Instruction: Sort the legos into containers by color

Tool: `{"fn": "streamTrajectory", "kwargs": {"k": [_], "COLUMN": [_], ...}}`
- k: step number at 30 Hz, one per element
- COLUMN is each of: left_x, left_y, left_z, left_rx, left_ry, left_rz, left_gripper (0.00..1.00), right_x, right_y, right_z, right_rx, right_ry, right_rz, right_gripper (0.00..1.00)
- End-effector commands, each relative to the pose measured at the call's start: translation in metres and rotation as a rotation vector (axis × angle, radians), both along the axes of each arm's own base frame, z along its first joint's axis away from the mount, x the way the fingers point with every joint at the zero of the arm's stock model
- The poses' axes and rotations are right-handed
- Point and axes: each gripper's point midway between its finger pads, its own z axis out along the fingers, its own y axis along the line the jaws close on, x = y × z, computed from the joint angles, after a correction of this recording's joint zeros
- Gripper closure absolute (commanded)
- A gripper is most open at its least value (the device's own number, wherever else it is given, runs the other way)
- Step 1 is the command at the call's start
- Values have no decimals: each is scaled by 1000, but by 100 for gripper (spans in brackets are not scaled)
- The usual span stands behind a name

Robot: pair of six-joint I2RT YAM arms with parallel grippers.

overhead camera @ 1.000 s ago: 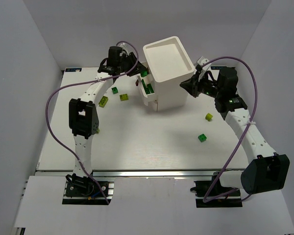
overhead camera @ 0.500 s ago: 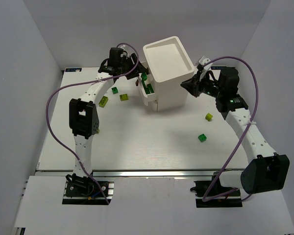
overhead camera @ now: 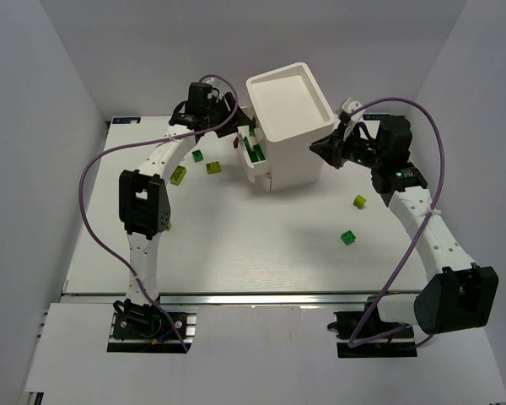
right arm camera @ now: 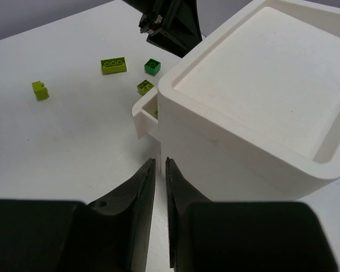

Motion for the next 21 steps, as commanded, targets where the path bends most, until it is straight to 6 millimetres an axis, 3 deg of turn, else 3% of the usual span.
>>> {"fn": "streamTrajectory", "kwargs": {"k": [1,5,12,21], "left_x": [-7,-16,-21,-17], "left_y": [6,-2,-13,-8], "left_z": [52,61,50,26], "left_rx": [-15,-44,-76,14], "left_ry": [-93,-114,-119,-84], "left_rz": [5,-60,-145,-117], "left_gripper": [39,67,79,80], "right_x": [-8,-8,-8,-7], "right_y": [4,4,5,3], "right_z": [10,8,8,9], "right_rx": [6,6,14,16], "right_ry": [-46,-43,-32,-38], "right_rz": [51,54,58,44], "right_gripper": [81,80,80,80]}}
